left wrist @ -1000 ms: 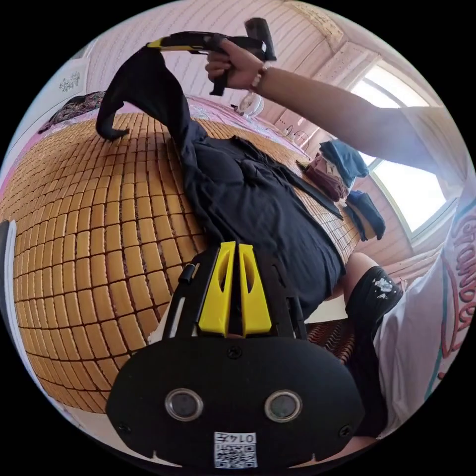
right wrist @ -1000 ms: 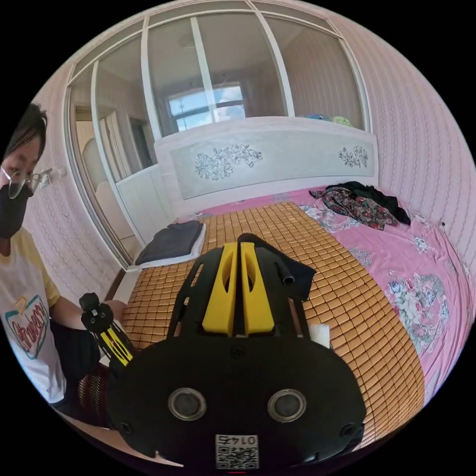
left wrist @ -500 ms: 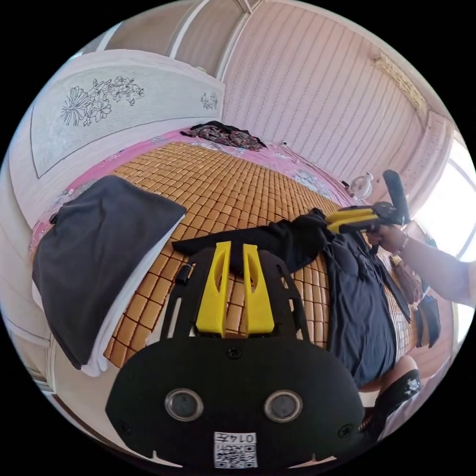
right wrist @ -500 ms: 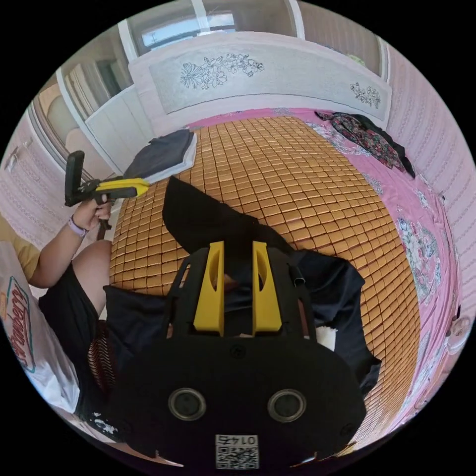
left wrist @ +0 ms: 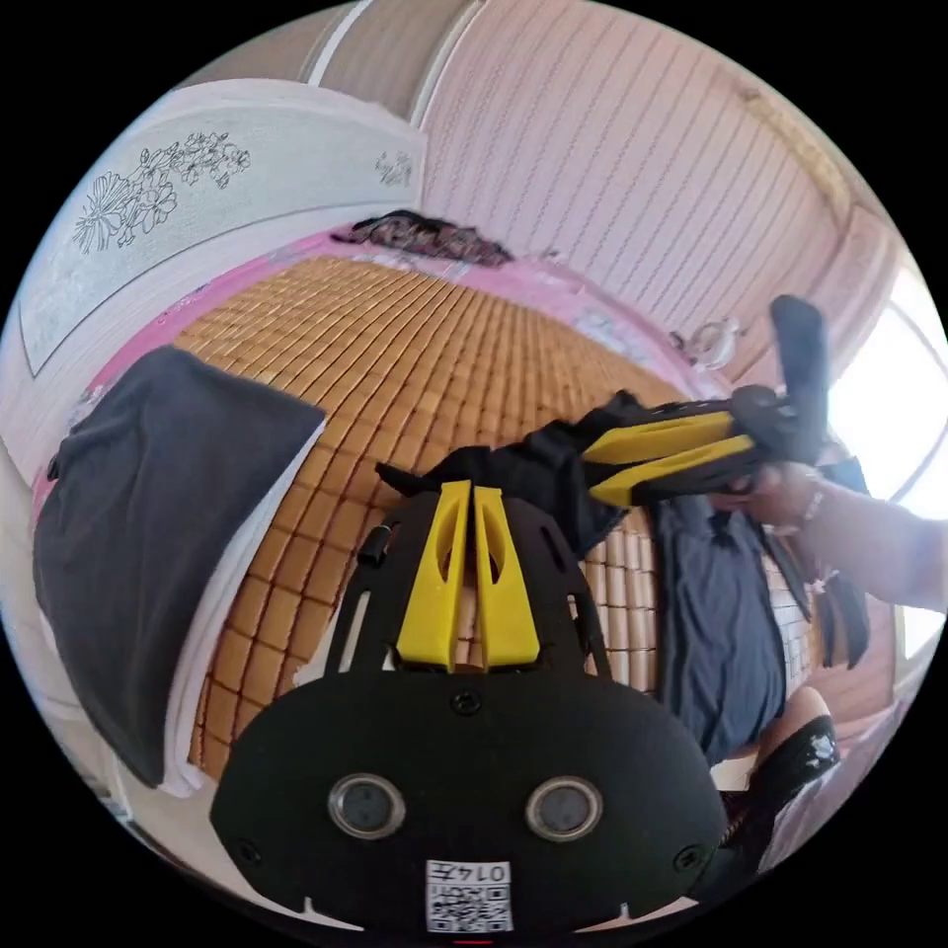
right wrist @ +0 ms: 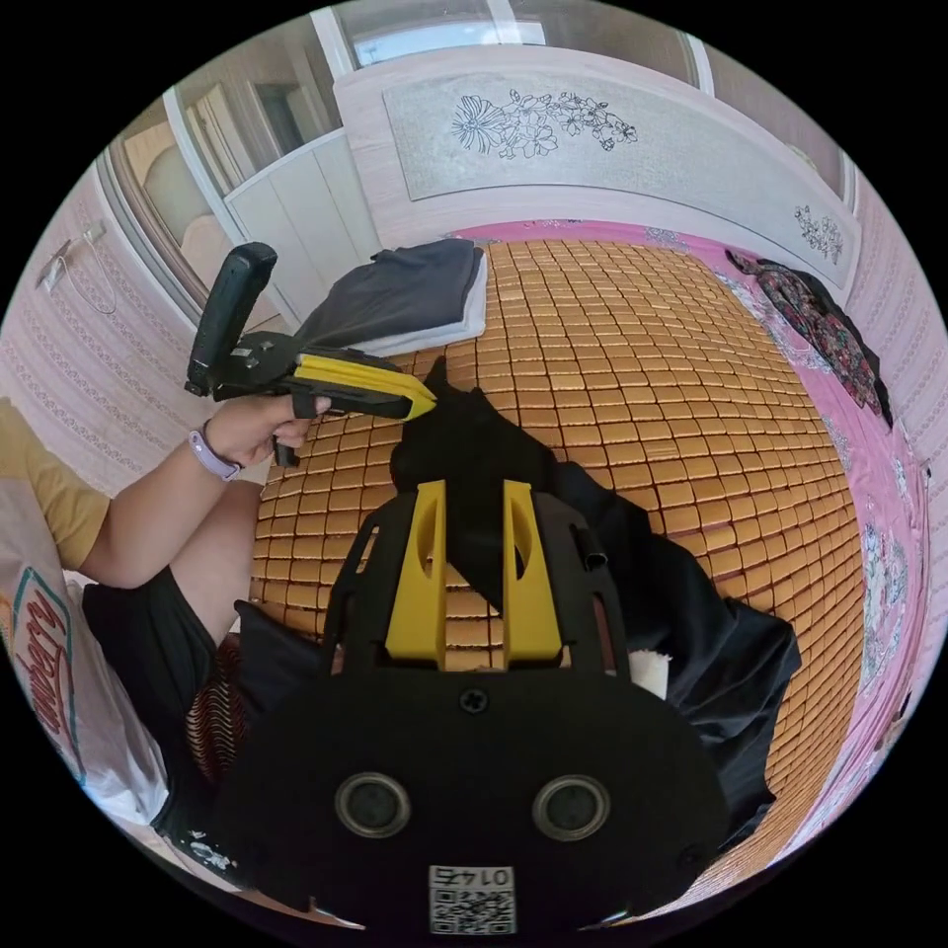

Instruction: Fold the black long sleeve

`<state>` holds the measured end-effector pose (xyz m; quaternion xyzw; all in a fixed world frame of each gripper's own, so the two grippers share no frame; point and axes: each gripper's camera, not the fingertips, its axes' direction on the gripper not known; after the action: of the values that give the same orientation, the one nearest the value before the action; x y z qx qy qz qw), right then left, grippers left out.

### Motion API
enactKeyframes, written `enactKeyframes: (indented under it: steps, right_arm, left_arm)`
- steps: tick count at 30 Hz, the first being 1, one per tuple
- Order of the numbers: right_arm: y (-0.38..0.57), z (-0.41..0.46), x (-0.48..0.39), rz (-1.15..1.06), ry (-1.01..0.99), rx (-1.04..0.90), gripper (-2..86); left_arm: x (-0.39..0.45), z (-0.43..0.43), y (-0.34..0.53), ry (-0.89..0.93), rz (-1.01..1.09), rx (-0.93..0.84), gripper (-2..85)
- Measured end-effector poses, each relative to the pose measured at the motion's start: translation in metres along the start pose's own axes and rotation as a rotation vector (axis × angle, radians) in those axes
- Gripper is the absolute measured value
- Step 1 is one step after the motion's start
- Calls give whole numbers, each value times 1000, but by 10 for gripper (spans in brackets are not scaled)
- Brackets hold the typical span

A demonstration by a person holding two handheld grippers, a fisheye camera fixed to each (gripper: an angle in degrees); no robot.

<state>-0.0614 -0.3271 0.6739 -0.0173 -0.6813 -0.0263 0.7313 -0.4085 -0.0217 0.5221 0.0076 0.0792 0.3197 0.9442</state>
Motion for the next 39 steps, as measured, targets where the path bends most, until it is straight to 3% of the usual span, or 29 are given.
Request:
enactKeyframes:
  steps: [1,3,13,18,24,27,30,34,39]
  right_arm:
    - [2,-1,4,17,-11,32,87]
    - [6,2,14,61,-21,52,88]
    - [2,55,21,104,-27,5,94]
    - [-24,92,16,104,20,-41,102]
    - [-32,128,22,84,52,-176,50]
    - [-36,121,18,66,60,-103,35]
    - [-34,97,13,74,47,49,50]
    - [-6,74,14,104,97,128,52]
    - [28,87,13,142,83,14,57]
  left_arm:
    - [6,-14,-3,87,29,79,0]
    - [10,-28,-8,88,77,98,17]
    - [-43,-23,15,-120,-29,-113,50]
    - [-40,0,8,-127,-1,-162,62]
    - [-26,27,-7,-204,31,-217,53]
    - [-26,25,-6,-177,23,-218,3]
    - [-24,-7,-1,-289,8,-174,-5]
    - [-39,-59,26,-264,-155,-156,7]
    - [-55,-67,59,-233,-323,-144,47]
